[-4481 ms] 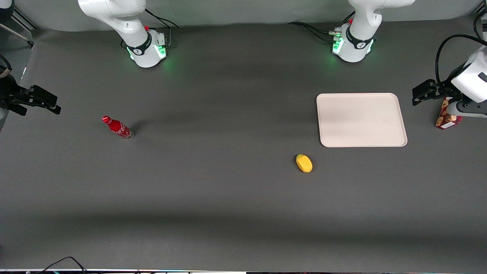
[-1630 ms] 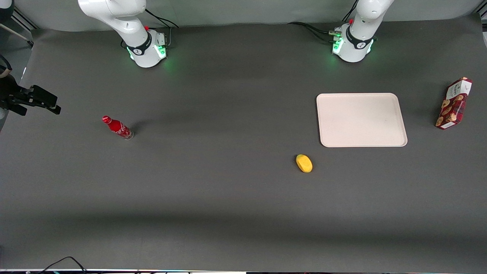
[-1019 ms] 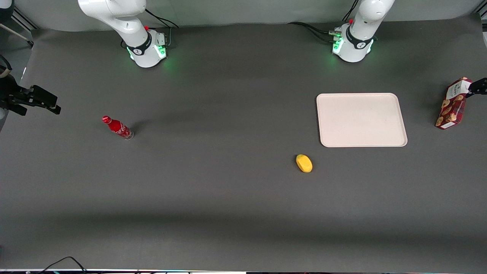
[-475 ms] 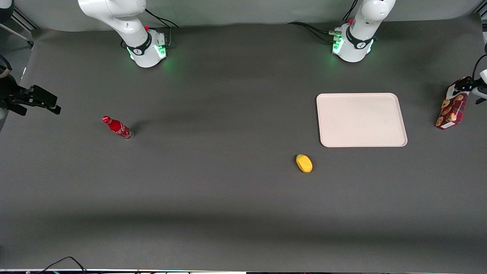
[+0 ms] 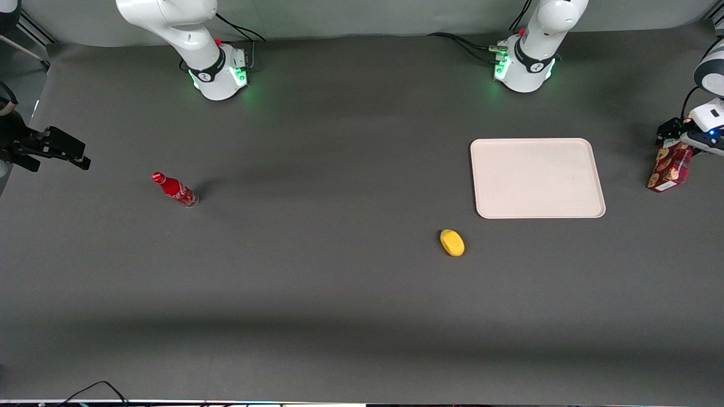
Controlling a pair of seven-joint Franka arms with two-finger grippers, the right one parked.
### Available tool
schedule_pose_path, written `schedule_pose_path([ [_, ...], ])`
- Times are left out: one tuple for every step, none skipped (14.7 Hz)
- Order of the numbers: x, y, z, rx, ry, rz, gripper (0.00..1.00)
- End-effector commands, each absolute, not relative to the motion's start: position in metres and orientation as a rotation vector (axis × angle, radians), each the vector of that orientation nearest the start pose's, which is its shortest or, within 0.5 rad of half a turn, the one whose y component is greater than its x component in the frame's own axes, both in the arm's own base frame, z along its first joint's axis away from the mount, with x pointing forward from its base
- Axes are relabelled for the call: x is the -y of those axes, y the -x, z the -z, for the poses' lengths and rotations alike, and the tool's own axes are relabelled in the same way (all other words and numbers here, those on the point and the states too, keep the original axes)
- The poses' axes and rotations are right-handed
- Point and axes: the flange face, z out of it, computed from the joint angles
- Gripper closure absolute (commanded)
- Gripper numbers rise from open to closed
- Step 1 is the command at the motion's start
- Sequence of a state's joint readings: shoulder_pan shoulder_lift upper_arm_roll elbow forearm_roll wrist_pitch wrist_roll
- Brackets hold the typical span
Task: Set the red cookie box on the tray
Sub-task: 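Close the left gripper on the shortbread box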
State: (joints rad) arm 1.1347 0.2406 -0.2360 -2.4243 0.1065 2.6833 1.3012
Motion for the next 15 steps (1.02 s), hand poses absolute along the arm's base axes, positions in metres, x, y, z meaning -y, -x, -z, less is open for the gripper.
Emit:
schedule_pose_path([
  [-0.386, -0.312, -0.215, -0.769, 3.017, 0.048, 0.21],
  [-0.387, -0.313, -0.217, -0.768, 3.014, 0.050, 0.40],
  [-0.387, -0.313, -0.216, -0.775, 3.014, 0.049, 0.57],
  [-0.387, -0.314, -0.216, -0.784, 3.012, 0.050, 0.70],
  [-0.389, -0.314, -0.216, -0.786, 3.010, 0.052, 0.88],
  [-0.391, -0.316, -0.217, -0.785, 3.006, 0.055, 1.00],
  [-0.392, -0.319, -0.220, -0.787, 2.999, 0.058, 1.00],
  [-0.395, -0.320, -0.223, -0.786, 2.998, 0.058, 1.00],
  [-0.397, -0.324, -0.227, -0.786, 2.992, 0.062, 1.00],
  [-0.400, -0.328, -0.235, -0.782, 2.981, 0.066, 1.00],
  [-0.401, -0.334, -0.243, -0.789, 2.973, 0.065, 1.00],
  [-0.405, -0.339, -0.256, -0.798, 2.985, 0.046, 1.00],
  [-0.407, -0.348, -0.272, -0.813, 3.001, 0.021, 1.00],
  [-0.409, -0.356, -0.292, -0.814, 3.022, -0.002, 1.00],
  [-0.412, -0.361, -0.314, -0.805, 3.040, -0.017, 1.00],
])
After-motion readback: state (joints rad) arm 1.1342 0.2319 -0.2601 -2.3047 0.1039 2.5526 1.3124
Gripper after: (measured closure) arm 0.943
